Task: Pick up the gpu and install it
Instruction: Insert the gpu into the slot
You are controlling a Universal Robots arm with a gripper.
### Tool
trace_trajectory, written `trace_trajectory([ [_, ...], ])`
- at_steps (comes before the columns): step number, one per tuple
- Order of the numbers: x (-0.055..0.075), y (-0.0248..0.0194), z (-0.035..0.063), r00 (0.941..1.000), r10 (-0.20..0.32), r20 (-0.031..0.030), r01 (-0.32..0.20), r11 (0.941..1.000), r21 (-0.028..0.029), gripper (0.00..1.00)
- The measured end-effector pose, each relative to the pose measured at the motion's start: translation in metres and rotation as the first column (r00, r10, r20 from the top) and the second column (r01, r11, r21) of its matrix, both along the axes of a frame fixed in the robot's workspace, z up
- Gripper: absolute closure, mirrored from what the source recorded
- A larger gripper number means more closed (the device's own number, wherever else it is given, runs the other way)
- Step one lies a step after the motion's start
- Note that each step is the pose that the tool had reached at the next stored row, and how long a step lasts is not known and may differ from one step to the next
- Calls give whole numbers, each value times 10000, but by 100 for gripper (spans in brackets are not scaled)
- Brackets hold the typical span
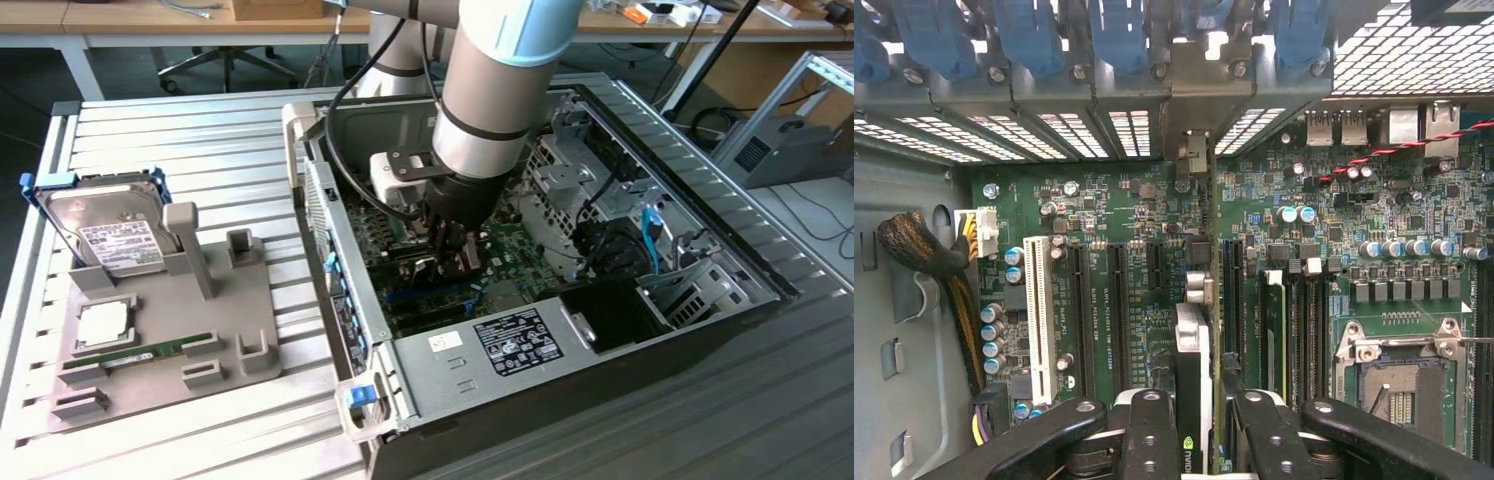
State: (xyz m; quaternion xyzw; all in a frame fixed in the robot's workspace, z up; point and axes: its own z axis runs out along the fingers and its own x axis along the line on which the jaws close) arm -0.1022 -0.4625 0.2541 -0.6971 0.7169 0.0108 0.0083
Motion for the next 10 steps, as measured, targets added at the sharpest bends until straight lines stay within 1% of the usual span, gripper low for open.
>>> trace_trajectory([
  [10,-9,1,-13,10000,1,3,-1,10000,4,73],
])
